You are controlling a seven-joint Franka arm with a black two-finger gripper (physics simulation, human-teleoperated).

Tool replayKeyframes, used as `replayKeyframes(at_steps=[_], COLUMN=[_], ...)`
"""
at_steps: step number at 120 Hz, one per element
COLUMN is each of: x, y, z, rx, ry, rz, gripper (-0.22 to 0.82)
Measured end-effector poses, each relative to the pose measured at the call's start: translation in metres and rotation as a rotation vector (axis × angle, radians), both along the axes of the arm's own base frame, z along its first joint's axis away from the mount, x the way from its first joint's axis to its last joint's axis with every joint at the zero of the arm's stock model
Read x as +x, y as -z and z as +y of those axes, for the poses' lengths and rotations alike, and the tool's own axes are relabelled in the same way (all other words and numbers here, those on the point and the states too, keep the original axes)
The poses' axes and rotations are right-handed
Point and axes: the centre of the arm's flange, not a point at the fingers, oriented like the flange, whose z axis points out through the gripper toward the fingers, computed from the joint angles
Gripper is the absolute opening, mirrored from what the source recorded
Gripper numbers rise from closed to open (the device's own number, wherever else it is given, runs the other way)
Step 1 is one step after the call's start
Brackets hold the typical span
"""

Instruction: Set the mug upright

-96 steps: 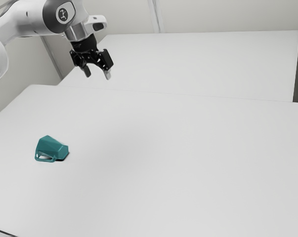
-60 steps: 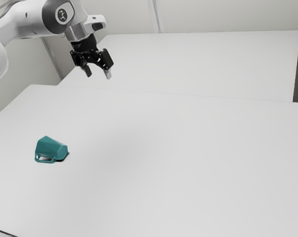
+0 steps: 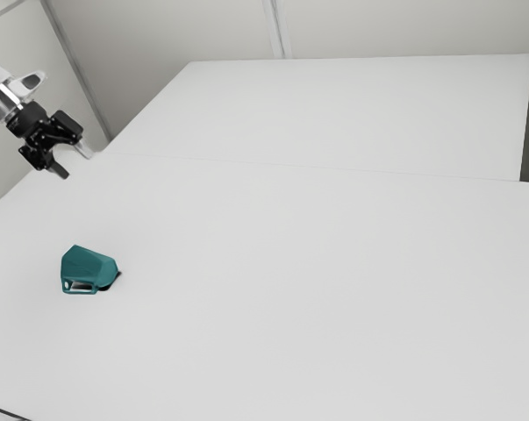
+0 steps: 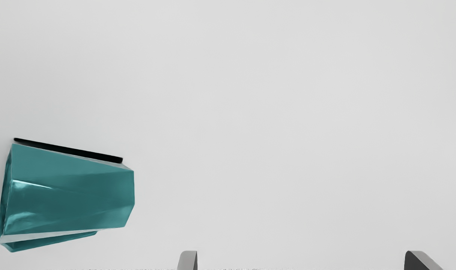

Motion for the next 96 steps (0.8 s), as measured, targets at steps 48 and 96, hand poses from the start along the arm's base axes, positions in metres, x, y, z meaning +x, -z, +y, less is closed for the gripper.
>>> replayKeyframes(at_steps=[48, 96], x=[-0.04, -0.07], y=[0.1, 0.196], z=[0.11, 0.134], rx=[-0.178, -0.25], ry=[0.045, 0.032], rz=[-0.038, -0.074], gripper=[0.6, 0.6])
